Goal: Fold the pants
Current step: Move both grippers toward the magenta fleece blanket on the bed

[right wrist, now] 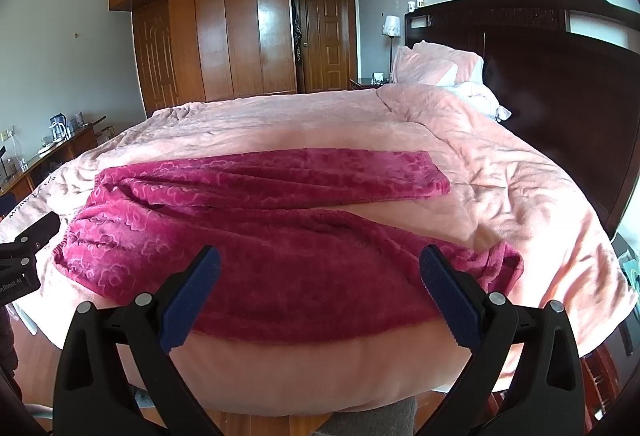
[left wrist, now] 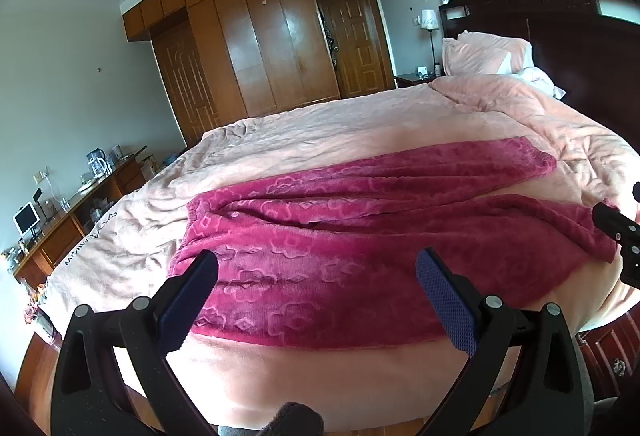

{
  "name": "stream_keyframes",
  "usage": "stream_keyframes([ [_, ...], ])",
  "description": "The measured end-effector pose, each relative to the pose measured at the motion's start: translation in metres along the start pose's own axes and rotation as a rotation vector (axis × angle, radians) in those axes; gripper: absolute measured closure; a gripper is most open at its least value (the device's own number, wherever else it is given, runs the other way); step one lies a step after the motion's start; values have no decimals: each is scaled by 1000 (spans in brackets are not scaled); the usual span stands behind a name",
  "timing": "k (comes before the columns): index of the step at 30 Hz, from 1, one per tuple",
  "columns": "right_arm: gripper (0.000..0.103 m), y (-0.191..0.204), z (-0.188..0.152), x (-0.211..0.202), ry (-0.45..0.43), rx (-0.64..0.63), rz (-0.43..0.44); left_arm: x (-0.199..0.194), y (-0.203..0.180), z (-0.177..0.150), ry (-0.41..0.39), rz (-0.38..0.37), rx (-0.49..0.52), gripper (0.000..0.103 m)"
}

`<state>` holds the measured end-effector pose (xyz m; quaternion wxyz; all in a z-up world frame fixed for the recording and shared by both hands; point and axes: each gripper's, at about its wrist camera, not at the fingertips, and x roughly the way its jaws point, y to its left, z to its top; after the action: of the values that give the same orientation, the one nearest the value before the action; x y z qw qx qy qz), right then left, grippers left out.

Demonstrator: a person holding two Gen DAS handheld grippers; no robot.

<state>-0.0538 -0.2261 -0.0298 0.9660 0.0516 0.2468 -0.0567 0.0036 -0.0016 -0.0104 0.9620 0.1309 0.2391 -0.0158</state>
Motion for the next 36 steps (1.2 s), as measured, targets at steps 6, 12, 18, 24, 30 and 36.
stream_keyframes([
  [6,2,-1,-1,3,7,5,0,4,0,0,12,5,-4,5],
  [12,2,-2,-1,4,10,8,0,5,1,-2,22,6,-14,5],
  [18,2,-4,-2,7,22,17,-4,8,2,-2,29,4,-22,5],
  [24,2,-10,-2,10,30,33,-13,12,3,-4,46,8,-26,5],
  [30,2,-17,-1,14,39,52,-17,14,2,-6,54,7,-25,5],
  [36,2,-22,1,15,38,56,-22,16,3,-6,59,4,-29,5],
])
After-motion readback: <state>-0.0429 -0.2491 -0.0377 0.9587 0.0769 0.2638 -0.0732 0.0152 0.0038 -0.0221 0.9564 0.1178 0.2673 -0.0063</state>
